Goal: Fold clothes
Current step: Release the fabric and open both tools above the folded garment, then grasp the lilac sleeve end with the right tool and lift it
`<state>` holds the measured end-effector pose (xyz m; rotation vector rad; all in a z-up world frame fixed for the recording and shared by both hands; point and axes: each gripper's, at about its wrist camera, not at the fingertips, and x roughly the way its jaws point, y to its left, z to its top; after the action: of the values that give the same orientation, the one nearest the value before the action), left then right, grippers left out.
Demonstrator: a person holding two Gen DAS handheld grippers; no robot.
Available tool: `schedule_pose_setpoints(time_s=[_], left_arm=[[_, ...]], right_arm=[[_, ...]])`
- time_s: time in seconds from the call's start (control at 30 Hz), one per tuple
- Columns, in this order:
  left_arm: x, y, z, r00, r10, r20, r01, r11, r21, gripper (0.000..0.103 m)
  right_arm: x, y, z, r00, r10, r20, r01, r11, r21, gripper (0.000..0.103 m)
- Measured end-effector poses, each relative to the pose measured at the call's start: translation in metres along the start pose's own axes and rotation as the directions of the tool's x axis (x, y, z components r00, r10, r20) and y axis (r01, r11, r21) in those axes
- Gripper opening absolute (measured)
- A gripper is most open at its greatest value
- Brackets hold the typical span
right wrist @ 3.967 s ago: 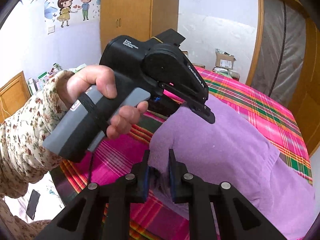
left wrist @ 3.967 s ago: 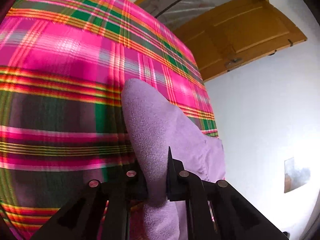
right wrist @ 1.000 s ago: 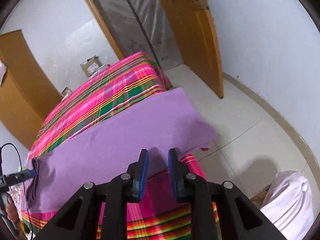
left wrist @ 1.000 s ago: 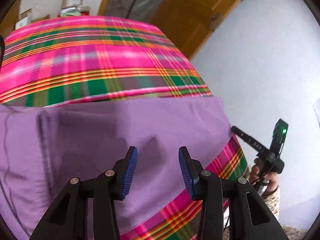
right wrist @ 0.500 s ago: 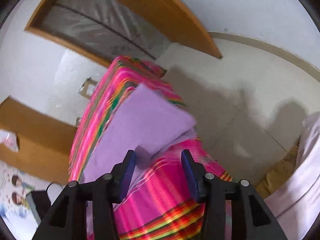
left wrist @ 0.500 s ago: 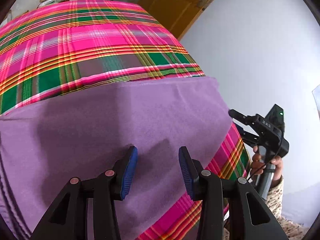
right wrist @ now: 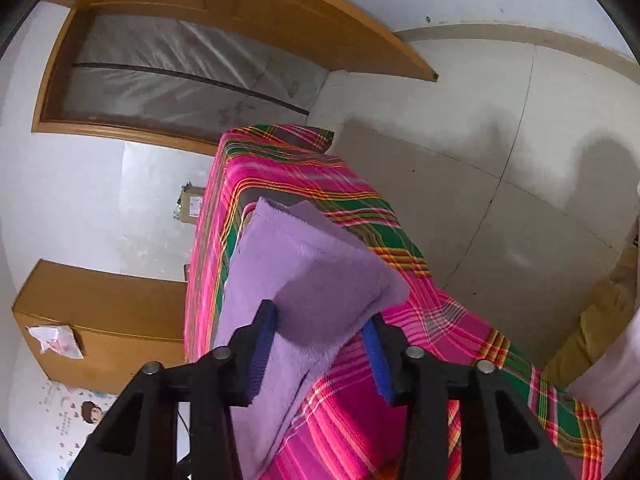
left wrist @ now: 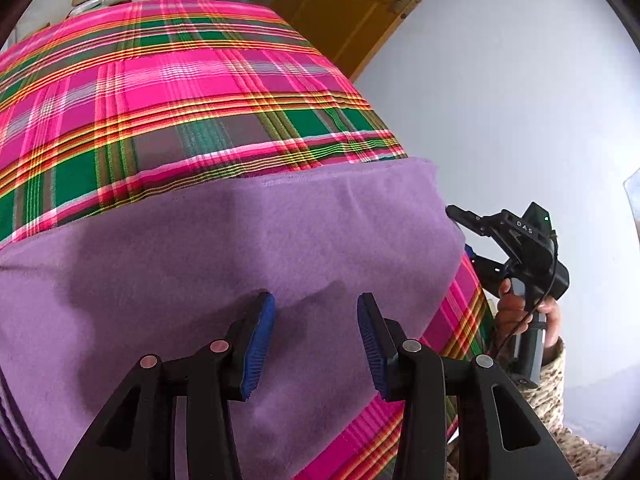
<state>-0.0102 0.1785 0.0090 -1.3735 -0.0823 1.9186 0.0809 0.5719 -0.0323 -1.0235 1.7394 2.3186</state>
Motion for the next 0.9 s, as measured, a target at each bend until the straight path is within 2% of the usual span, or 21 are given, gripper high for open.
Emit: schedule_pose_setpoints(time_s=[0.13, 0.4, 0.57, 0.77, 0.9], left_arm=[[0.001, -0.002, 0.003, 1.0, 0.001, 0.003, -0.001, 1.0, 0.005, 0.048], [0.005, -0.015, 0.013, 1.0, -0.011, -0.006, 0.011, 1.0, 0.01, 0.048], [0.014, -0.033, 0.028, 0.999, -0.042, -0.015, 0.043, 0.998, 0.048, 0.048], [0.037, -0.053, 0.043, 0.995, -0.078, -0.058, 0.082, 0.994, 0.073, 0.048], [0.053, -0.057, 0.053, 0.992, -0.1, -0.077, 0.104, 0.994, 0.047, 0.048]], right_arm=[[0.0, 0.01, 0.003, 1.0, 0.0, 0.019, 0.001, 0.999, -0.034, 0.023], [-0.007, 0.035, 0.002, 0.991, -0.095, 0.093, 0.112, 0.973, -0.203, 0.008], [-0.011, 0.048, -0.003, 0.986, -0.105, 0.132, 0.139, 0.95, -0.278, 0.006], [-0.017, 0.069, -0.013, 0.972, -0.123, 0.198, 0.195, 0.895, -0.401, 0.006], [-0.023, 0.079, -0.021, 0.966, -0.121, 0.227, 0.215, 0.866, -0.452, 0.006]])
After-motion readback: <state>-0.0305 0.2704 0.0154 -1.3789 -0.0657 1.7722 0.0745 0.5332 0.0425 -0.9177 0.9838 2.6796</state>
